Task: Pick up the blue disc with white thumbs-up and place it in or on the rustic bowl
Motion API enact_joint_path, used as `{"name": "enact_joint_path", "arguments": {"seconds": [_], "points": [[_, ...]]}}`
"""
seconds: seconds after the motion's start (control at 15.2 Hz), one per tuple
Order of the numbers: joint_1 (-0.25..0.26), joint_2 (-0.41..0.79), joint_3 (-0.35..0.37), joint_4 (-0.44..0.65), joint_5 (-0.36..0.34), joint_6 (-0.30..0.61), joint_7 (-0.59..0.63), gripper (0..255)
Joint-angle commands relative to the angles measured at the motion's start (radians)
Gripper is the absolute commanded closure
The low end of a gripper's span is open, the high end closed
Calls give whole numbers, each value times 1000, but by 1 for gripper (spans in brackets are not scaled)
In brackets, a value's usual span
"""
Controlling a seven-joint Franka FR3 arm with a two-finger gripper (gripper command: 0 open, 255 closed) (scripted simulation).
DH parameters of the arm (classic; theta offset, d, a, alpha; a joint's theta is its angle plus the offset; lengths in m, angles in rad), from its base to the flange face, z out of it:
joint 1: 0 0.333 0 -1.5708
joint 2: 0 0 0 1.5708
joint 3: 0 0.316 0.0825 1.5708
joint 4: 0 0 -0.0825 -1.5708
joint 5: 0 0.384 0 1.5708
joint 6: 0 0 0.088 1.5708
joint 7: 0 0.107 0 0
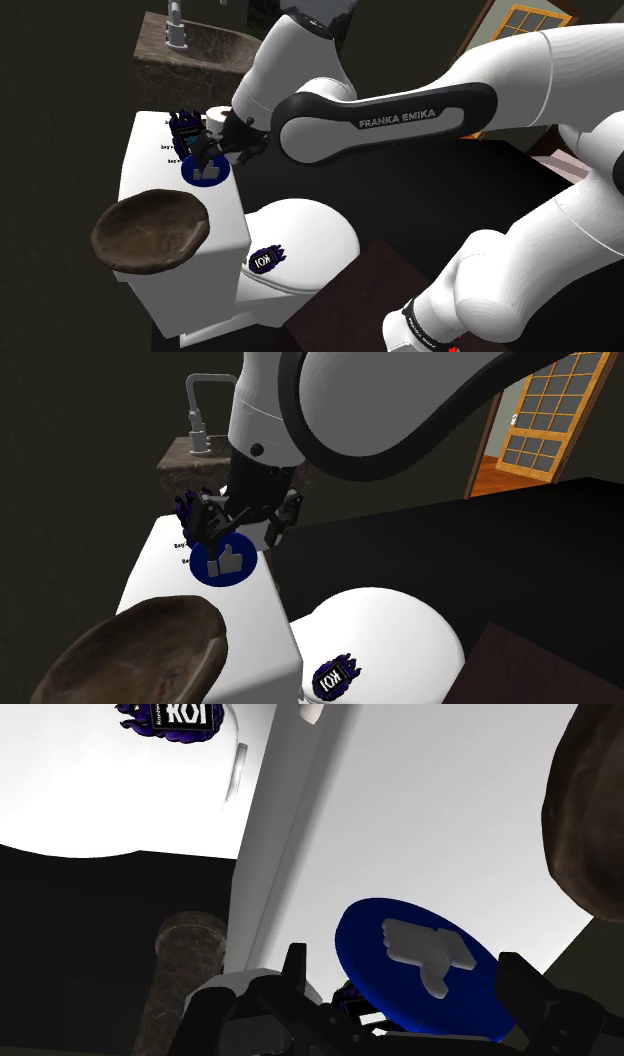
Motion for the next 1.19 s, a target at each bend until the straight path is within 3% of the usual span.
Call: {"name": "enact_joint_path", "arguments": {"seconds": [0.0,0.46,0.53,1.12], "points": [[-1,15,2,-1,-8,16,6,0],[-1,15,2,-1,-8,16,6,0],[-1,15,2,-1,-8,16,6,255],[-1,15,2,-1,-8,16,6,255]]}}
